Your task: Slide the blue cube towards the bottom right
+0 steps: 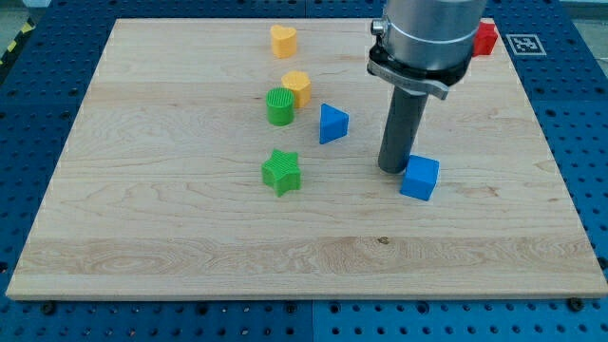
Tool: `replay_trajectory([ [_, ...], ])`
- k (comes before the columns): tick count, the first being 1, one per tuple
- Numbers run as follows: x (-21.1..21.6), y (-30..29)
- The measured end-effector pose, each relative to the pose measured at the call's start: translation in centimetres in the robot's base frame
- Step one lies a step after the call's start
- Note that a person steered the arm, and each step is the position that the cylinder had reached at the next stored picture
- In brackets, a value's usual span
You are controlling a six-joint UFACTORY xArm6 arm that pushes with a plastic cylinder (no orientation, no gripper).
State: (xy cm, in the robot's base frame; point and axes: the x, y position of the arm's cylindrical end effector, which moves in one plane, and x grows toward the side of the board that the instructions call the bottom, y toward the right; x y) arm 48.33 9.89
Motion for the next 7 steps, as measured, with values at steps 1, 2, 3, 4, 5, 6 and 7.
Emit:
replay_trajectory([
  [1, 1.4, 1.7],
  [2, 1.4, 4.2],
  [3, 1.8, 5.4],
  [4, 2.5, 5.5],
  [5, 2.5, 6.5],
  [6, 2.8, 7.3],
  [7, 3.5, 7.8],
])
